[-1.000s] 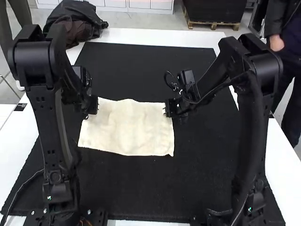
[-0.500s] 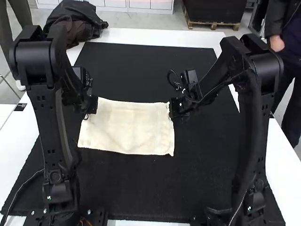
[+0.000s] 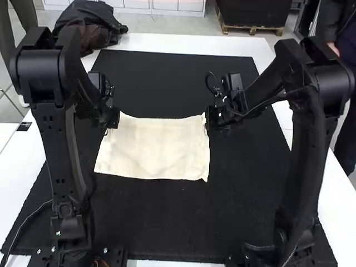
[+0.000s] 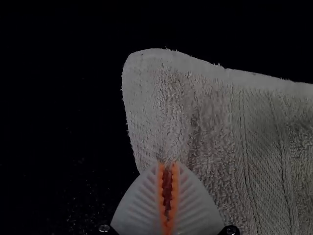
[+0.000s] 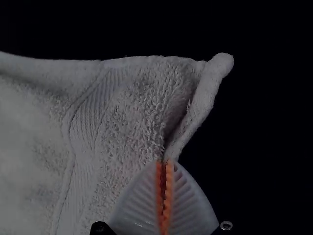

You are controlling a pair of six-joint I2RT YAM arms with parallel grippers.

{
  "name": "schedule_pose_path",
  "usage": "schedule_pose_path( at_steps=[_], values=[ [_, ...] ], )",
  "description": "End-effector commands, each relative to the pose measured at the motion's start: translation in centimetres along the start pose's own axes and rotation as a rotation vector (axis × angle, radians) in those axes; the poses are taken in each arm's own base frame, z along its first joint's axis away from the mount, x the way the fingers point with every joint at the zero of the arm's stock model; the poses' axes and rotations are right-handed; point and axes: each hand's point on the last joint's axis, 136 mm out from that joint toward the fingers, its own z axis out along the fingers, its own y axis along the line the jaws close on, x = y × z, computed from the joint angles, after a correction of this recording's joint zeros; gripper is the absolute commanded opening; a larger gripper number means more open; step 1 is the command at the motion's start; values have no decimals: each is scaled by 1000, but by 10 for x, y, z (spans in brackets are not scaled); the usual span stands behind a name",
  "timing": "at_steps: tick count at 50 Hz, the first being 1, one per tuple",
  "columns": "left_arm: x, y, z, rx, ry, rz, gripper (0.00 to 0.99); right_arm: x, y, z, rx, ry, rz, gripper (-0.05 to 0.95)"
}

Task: Fold the towel.

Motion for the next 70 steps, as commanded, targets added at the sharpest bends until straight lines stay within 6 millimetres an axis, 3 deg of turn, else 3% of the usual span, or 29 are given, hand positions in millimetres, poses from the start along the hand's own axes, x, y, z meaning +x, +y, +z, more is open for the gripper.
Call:
schedule_pose_path(
  at_steps=[1, 14, 39, 60, 70],
  values=[
    [-31, 0, -13, -4, -69, -1, 26, -10, -6, -14, 22, -34, 14, -25],
    [-37, -1, -35, -5, -76, 0, 26, -7, 3, -27, -5, -27, 15, -25],
    [-13, -5, -51, 0, -26, 23, 26, 0, 21, -54, -68, 8, 40, -25],
    [7, -11, -68, 13, 28, 17, 26, 22, 33, -76, -109, 80, 60, -25],
    [7, -11, -79, 11, 28, 12, 28, 30, 39, -90, -113, 87, 62, -25]
  ],
)
